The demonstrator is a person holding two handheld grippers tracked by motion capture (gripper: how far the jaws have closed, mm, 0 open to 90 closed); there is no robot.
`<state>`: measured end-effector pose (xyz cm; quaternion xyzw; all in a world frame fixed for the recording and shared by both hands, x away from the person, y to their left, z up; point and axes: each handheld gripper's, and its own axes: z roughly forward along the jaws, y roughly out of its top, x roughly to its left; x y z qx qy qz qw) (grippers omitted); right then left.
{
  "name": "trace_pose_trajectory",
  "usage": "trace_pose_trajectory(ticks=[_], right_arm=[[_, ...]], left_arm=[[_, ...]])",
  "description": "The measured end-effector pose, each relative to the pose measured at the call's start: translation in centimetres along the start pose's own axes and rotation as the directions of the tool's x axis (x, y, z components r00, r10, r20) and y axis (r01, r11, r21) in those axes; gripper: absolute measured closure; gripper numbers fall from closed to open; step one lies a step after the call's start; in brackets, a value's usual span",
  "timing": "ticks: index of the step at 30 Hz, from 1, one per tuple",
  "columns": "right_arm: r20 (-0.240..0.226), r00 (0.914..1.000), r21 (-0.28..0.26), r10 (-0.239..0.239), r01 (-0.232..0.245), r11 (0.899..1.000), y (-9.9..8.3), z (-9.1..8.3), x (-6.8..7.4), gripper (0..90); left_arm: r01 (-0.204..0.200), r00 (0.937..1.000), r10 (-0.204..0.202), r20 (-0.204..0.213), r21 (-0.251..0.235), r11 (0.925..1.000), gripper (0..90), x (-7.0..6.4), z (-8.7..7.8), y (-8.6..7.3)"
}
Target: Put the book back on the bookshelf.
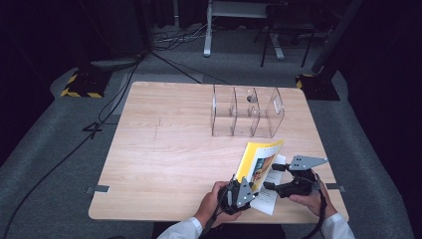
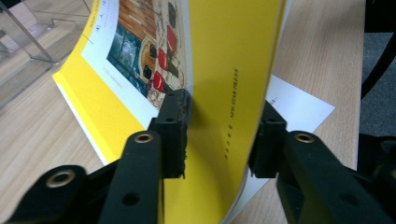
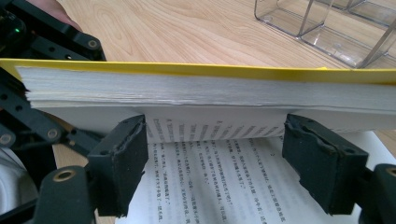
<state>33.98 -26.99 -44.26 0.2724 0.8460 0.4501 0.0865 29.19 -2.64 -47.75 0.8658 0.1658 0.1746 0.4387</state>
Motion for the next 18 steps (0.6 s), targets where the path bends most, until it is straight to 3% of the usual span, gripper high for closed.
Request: trace_pose_trajectory(ticks=[2, 4, 7, 10, 15, 18], right_arm=[[-0.001, 1.0, 0.0, 0.0, 0.0, 1.0, -0.1, -0.1, -0.1, 22.9], [-0.016, 0.9998, 0.004, 0.008, -0.008, 1.0, -0.2, -0.3, -0.3, 23.0], [-0.037, 0.9993, 0.005, -0.003, 0.004, 1.0, -0.4, -0.8, -0.3, 24.3], [-0.041, 0.9989, -0.008, -0.023, 0.023, 1.0, -0.6, -1.5, -0.1, 25.9], [-0.053, 0.9951, -0.027, -0.084, 0.083, 0.996, -0.5, -3.1, 0.2, 31.9], [-0.037, 0.99, -0.049, -0.136, 0.134, 0.99, 0.1, -3.6, 0.7, 32.2]], left_arm=[[0.004, 1.0, -0.004, -0.001, -0.015, 0.9999, 73.3, 0.5, -0.4, 0.0], [0.011, 0.9995, -0.011, -0.029, -0.012, 0.9999, 78.5, 1.1, -0.9, -0.1], [0.022, 0.9996, -0.022, -0.018, -0.011, 0.9997, 81.9, 1.9, -1.2, -0.5], [-0.009, 0.9998, 0.009, -0.016, 0.021, 0.9997, 82.0, 2.4, -1.7, -1.0], [-0.024, 0.9997, 0.024, 0.01, 0.028, 0.9993, 81.6, 3.3, -2.7, -1.6], [-0.064, 0.9974, 0.062, 0.035, 0.051, 0.9967, 81.5, 3.9, -3.7, -2.1]])
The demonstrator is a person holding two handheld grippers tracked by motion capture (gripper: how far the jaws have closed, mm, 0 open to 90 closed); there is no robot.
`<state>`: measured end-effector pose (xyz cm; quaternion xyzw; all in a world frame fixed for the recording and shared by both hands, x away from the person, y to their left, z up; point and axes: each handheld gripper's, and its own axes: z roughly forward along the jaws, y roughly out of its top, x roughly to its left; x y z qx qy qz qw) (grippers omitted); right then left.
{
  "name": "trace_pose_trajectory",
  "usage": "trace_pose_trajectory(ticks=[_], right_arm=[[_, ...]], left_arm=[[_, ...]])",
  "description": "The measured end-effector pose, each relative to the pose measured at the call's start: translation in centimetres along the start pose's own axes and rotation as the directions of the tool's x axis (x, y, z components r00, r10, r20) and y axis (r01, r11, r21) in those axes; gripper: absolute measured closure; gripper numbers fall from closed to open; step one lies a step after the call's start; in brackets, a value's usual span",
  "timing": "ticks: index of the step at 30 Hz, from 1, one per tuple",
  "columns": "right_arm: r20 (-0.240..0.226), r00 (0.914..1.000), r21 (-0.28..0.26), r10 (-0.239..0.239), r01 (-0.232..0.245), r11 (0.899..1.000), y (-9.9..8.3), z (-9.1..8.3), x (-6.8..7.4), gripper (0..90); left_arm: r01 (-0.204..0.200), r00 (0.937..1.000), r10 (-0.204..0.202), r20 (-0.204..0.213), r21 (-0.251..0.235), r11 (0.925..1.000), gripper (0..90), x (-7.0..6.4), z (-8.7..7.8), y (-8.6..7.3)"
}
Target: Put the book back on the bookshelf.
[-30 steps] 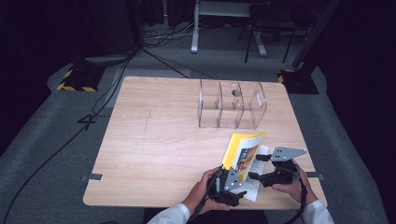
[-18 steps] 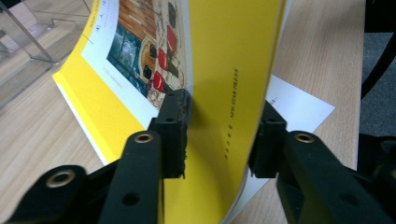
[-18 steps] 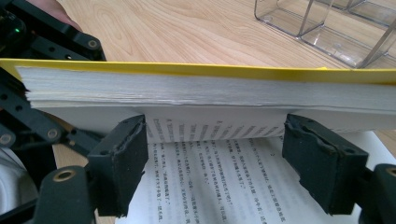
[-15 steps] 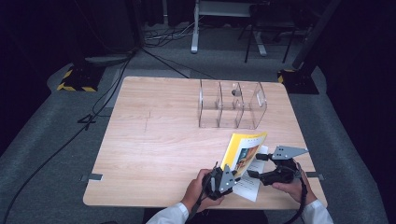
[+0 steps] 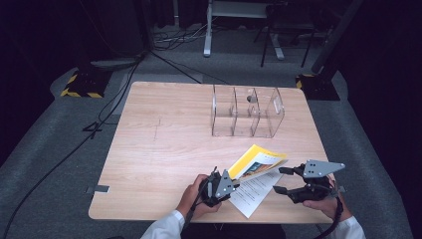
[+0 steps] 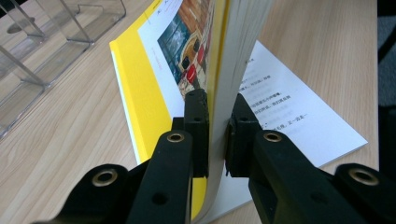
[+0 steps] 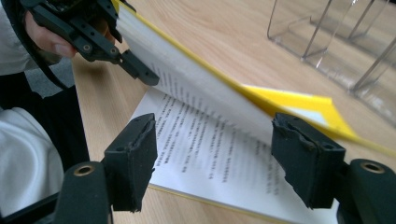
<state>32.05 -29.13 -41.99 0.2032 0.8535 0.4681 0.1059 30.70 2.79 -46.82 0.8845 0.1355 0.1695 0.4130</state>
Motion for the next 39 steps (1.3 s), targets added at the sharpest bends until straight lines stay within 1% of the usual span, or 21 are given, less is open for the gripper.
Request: trace_pose_trajectory(ticks=[2, 3, 5, 7, 11, 13, 14, 15, 18, 20, 22, 25, 27, 28, 29, 30, 31, 32, 34, 36, 39], right_arm=[[0.004, 0.9995, -0.017, -0.031, 0.031, 0.999, 0.7, 0.1, 0.3, 32.3], [-0.016, 0.9982, -0.028, -0.058, 0.058, 0.998, 1.4, 0.6, 0.6, 32.3], [-0.021, 0.9973, -0.031, -0.07, 0.069, 0.997, 1.6, 0.8, 0.7, 32.3], [-0.042, 0.9939, -0.03, -0.102, 0.1, 0.995, 2.3, 2.0, 0.8, 32.0], [-0.085, 0.987, -0.001, -0.137, 0.137, 0.991, 3.2, 4.4, 0.9, 31.2], [-0.092, 0.983, 0.027, -0.159, 0.162, 0.986, 3.5, 5.6, 0.9, 31.2], [-0.099, 0.9829, 0.04, -0.156, 0.16, 0.986, 3.5, 6.0, 0.8, 31.4], [-0.102, 0.9809, 0.052, -0.165, 0.171, 0.984, 3.5, 6.4, 0.7, 32.8], [-0.115, 0.98, 0.081, -0.163, 0.172, 0.982, 3.3, 7.3, 0.5, 37.3], [-0.123, 0.9778, 0.106, -0.169, 0.183, 0.977, 3.0, 7.7, 0.4, 38.0], [-0.114, 0.9766, 0.125, -0.182, 0.196, 0.973, 2.6, 8.1, 0.4, 38.2], [-0.104, 0.9745, 0.14, -0.199, 0.212, 0.967, 2.0, 8.6, 0.4, 39.0], [-0.081, 0.9732, 0.147, -0.216, 0.226, 0.963, 1.7, 8.9, 0.4, 41.0], [-0.069, 0.9696, 0.15, -0.235, 0.243, 0.958, 1.6, 9.1, 0.5, 43.7], [-0.045, 0.962, 0.151, -0.269, 0.273, 0.95, 1.4, 9.4, 0.7, 45.5], [-0.045, 0.962, 0.151, -0.269, 0.273, 0.95, 1.4, 9.4, 0.7, 45.5], [-0.029, 0.9563, 0.157, -0.291, 0.292, 0.943, 1.2, 9.6, 0.8, 46.7], [-0.007, 0.9513, 0.167, -0.308, 0.305, 0.938, 1.0, 10.0, 0.8, 51.2], [0.0, 0.9502, 0.157, -0.312, 0.308, 0.938, 0.8, 10.3, 0.6, 55.8], [0.007, 0.9511, 0.085, -0.309, 0.307, 0.948, 0.7, 10.2, 0.3, 67.2], [0.011, 0.948, 0.062, -0.318, 0.317, 0.946, 0.7, 10.1, 0.2, 70.1]], left_arm=[[0.004, 0.9999, -0.004, 0.011, 0.007, 1.0, 81.1, 0.3, -0.6, -0.5], [0.001, 0.9998, -0.001, 0.018, 0.007, 1.0, 80.7, 0.4, -0.8, -0.8], [-0.009, 0.9997, 0.009, 0.025, 0.013, 0.9999, 80.7, 0.6, -1.3, -1.2], [-0.003, 0.9997, 0.003, 0.023, 0.013, 0.9999, 80.1, 0.8, -2.0, -1.7], [0.0, 0.9996, 0.0, 0.029, 0.011, 0.9999, 79.3, 1.4, -3.2, -2.8], [0.008, 0.9996, -0.009, 0.027, 0.013, 0.9999, 78.4, 1.9, -3.9, -3.5], [0.016, 0.9996, -0.016, 0.025, 0.014, 0.9998, 78.0, 2.1, -4.3, -3.8], [0.017, 0.9995, -0.017, 0.025, 0.015, 0.9998, 77.6, 2.3, -4.5, -4.0], [0.037, 0.9987, -0.037, 0.034, 0.015, 0.9992, 76.4, 3.2, -5.4, -4.9], [0.044, 0.9985, -0.045, 0.032, 0.022, 0.9988, 75.5, 3.8, -6.0, -5.5], [0.047, 0.9985, -0.048, 0.027, 0.025, 0.9986, 74.7, 4.3, -6.3, -5.9], [0.07, 0.9971, -0.071, 0.027, 0.03, 0.9971, 72.5, 5.0, -6.7, -6.6], [0.087, 0.9956, -0.088, 0.03, 0.028, 0.9958, 71.6, 5.5, -6.9, -7.1], [0.089, 0.9953, -0.09, 0.035, 0.029, 0.9956, 71.3, 5.8, -7.1, -7.3], [0.09, 0.9951, -0.091, 0.038, 0.03, 0.9955, 71.0, 5.9, -7.2, -7.4], [0.09, 0.9951, -0.091, 0.038, 0.03, 0.9955, 70.7, 5.9, -7.2, -7.4], [0.09, 0.9948, -0.092, 0.043, 0.033, 0.9954, 70.7, 6.2, -7.3, -7.5], [0.09, 0.9949, -0.092, 0.042, 0.034, 0.9953, 70.3, 6.3, -7.3, -7.6], [0.106, 0.9933, -0.107, 0.044, 0.033, 0.9938, 69.9, 6.6, -7.5, -7.8], [0.115, 0.9922, -0.116, 0.045, 0.026, 0.993, 69.8, 6.9, -7.7, -8.1], [0.134, 0.9903, -0.134, 0.035, 0.016, 0.9909, 69.6, 7.5, -8.0, -8.3]])
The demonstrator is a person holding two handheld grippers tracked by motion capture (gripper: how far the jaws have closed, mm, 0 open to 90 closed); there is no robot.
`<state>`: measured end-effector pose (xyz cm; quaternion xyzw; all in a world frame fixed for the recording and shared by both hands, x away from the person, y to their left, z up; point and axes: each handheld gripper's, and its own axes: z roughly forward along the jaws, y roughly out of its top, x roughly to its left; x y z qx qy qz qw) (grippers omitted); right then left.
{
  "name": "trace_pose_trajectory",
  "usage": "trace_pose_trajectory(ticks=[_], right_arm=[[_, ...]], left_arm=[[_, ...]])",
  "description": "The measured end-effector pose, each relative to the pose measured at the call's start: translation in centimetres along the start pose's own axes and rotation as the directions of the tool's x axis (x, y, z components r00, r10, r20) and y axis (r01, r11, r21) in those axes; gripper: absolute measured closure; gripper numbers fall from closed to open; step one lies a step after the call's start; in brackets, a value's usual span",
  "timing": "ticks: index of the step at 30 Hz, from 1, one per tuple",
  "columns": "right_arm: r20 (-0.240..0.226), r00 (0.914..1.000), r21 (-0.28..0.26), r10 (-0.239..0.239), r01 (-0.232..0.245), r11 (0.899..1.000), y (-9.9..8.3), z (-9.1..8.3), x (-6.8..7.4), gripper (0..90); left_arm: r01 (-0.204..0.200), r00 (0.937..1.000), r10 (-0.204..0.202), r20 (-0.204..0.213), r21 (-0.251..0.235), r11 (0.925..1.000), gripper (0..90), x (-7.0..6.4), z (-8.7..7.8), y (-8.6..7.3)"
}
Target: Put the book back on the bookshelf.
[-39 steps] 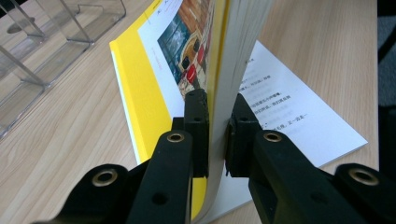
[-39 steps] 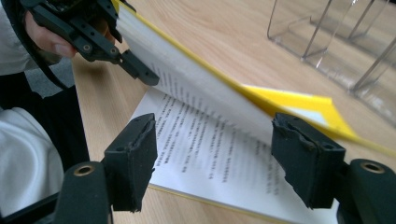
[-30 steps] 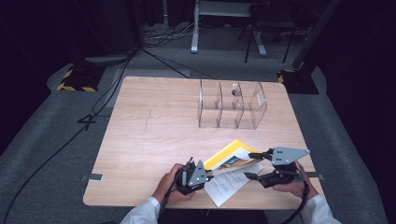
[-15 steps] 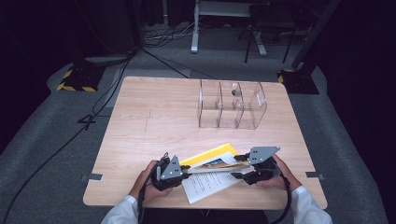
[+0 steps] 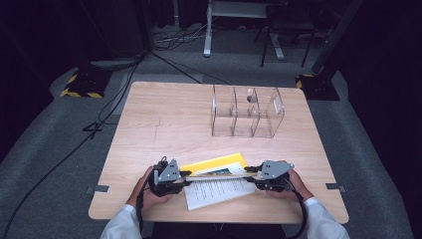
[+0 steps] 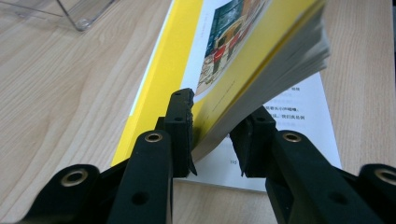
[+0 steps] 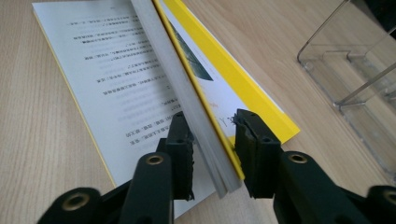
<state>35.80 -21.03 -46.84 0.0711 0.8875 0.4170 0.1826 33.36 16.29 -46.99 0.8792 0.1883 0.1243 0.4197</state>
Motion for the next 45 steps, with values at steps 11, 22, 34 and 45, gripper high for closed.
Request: trace_pose_trajectory(ticks=[11, 22, 34, 45], right_arm=[[-0.002, 0.9961, 0.009, -0.088, 0.088, 0.996, 1.9, 0.9, 0.9, 78.3], [-0.012, 0.9928, 0.049, -0.119, 0.119, 0.992, 3.1, 1.5, 1.6, 79.1], [-0.008, 0.9927, 0.054, -0.12, 0.12, 0.991, 3.6, 1.6, 1.7, 79.2], [-0.01, 0.9924, 0.044, -0.122, 0.123, 0.991, 3.9, 1.9, 1.9, 77.1]], left_arm=[[0.091, 0.9902, -0.091, -0.106, -0.001, 0.9958, 40.2, 0.8, -2.7, 0.3], [0.02, 0.9885, -0.019, -0.15, 0.009, 0.9998, 25.8, -4.2, -0.1, 5.2], [0.037, 0.979, -0.022, -0.203, 0.073, 0.9966, 35.2, -4.8, 3.4, 6.0], [0.005, 0.9879, 0.013, -0.155, 0.116, 0.9933, 63.8, -4.2, 3.6, 5.2]])
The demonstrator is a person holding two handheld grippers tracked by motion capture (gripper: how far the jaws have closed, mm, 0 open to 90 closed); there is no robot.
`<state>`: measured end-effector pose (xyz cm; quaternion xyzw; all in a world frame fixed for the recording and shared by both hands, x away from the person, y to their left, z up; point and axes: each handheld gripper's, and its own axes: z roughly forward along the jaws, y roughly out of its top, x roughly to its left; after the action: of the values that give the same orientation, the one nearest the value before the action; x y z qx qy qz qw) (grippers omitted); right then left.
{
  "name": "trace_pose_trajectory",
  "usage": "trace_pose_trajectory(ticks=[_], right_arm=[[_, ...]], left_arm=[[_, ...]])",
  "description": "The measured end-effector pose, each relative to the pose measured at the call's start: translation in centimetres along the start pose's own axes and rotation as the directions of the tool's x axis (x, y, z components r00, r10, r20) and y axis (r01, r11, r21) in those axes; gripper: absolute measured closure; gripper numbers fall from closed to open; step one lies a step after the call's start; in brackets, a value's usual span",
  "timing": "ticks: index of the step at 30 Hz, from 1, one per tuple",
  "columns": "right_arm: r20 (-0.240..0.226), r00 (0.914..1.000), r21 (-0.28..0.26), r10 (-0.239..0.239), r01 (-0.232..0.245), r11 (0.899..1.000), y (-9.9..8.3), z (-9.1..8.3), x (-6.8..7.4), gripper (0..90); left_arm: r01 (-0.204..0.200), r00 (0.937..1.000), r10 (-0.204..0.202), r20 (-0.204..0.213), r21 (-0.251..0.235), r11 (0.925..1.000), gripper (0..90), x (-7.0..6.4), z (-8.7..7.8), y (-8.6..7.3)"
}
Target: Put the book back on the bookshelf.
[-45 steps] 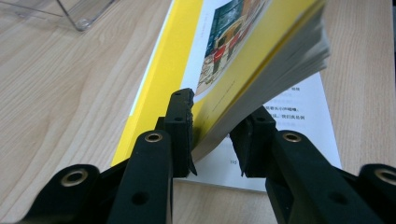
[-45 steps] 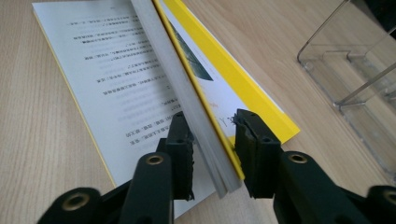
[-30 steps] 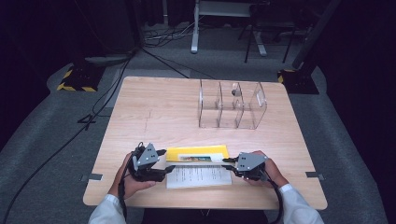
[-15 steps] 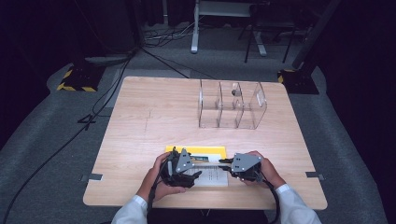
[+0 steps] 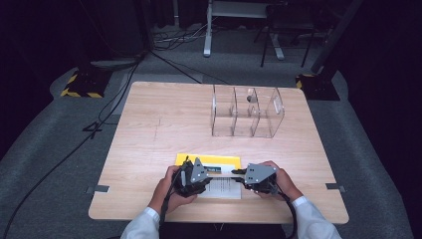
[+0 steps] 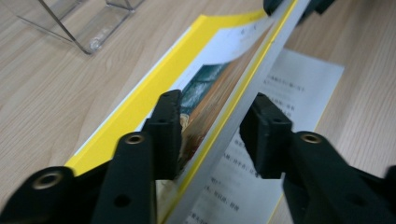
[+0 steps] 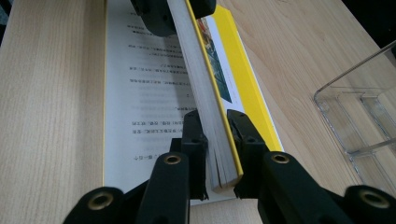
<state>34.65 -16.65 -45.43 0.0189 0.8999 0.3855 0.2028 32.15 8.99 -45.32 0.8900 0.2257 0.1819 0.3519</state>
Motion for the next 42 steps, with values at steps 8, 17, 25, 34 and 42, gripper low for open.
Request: trace_pose_trajectory(ticks=[8, 17, 25, 34, 42], right_arm=[[-0.026, 0.9931, -0.042, 0.114, -0.115, 0.992, -1.6, 0.3, -1.7, 58.5], [-0.067, 0.996, -0.08, 0.059, -0.065, 0.995, -2.0, 1.1, -2.4, 75.9], [-0.012, 0.998, -0.072, -0.063, 0.062, 0.996, 2.0, -1.8, -2.3, 81.6], [0.044, 0.9886, -0.044, -0.144, 0.146, 0.988, 5.6, -4.9, -3.1, 80.1], [0.048, 0.9972, -0.141, -0.057, 0.063, 0.988, 5.5, -5.9, -3.6, 66.1]], left_arm=[[0.006, 0.9979, -0.004, 0.064, -0.038, 0.9992, 72.8, 1.2, -0.5, -1.1], [0.023, 0.9969, -0.019, 0.076, -0.048, 0.9986, 71.0, 2.0, -1.1, -1.5], [0.035, 0.9994, -0.035, 0.001, -0.05, 0.9981, 62.7, 2.2, -1.7, -0.3], [-0.017, 0.9999, 0.017, 0.002, -0.117, 0.993, 73.5, 1.3, -2.2, 1.2], [0.037, 0.9975, -0.023, 0.067, -0.221, 0.9747, 78.6, 1.8, -2.1, 0.0]])
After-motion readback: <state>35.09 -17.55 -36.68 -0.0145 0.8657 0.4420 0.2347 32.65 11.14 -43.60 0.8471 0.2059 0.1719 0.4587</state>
